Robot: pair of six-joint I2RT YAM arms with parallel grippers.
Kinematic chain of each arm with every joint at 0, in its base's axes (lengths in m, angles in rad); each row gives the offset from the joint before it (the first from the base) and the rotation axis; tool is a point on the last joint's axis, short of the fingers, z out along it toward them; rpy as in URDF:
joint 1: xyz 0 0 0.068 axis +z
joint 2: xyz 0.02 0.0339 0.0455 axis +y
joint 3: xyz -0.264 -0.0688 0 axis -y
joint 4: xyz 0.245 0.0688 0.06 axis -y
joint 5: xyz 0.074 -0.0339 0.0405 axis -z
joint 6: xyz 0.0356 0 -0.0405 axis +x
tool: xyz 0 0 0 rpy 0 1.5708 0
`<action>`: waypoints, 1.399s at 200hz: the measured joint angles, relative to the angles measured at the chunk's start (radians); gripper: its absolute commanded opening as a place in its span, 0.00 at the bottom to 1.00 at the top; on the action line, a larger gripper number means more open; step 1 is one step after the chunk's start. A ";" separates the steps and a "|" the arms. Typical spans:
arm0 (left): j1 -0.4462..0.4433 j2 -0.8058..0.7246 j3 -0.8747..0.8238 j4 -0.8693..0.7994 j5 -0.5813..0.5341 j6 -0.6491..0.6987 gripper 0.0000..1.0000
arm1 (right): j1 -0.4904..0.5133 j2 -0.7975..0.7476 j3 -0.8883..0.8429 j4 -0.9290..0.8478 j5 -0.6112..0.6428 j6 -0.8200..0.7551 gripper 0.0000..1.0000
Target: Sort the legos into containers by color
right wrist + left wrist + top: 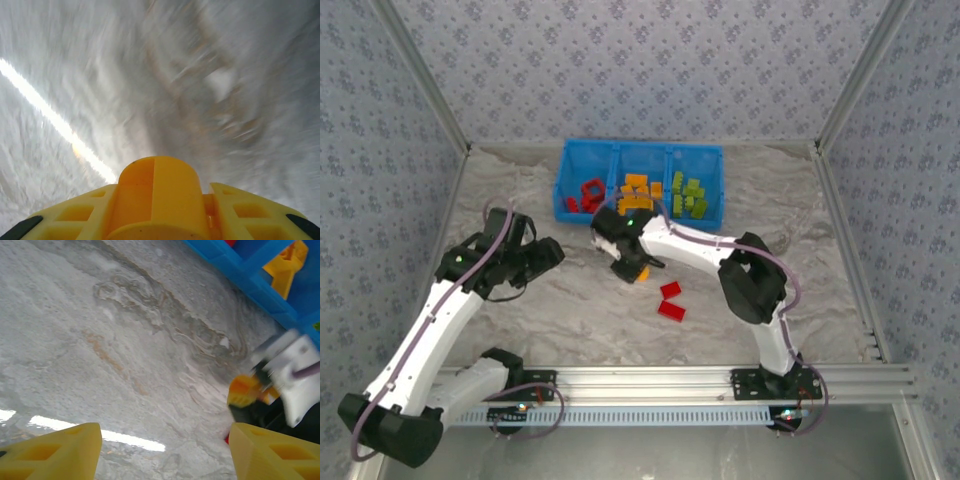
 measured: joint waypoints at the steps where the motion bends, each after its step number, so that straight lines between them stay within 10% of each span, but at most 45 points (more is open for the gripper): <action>1: 0.000 0.000 0.000 0.002 0.001 0.000 0.68 | -0.004 0.000 0.008 0.000 0.000 0.002 0.40; 107: 0.000 -0.001 0.001 0.101 0.060 -0.008 0.72 | -0.291 0.366 0.687 0.072 0.046 0.209 0.45; 280: -0.008 0.074 0.009 0.100 0.152 0.056 0.73 | -0.321 0.596 0.871 0.153 0.103 0.286 0.70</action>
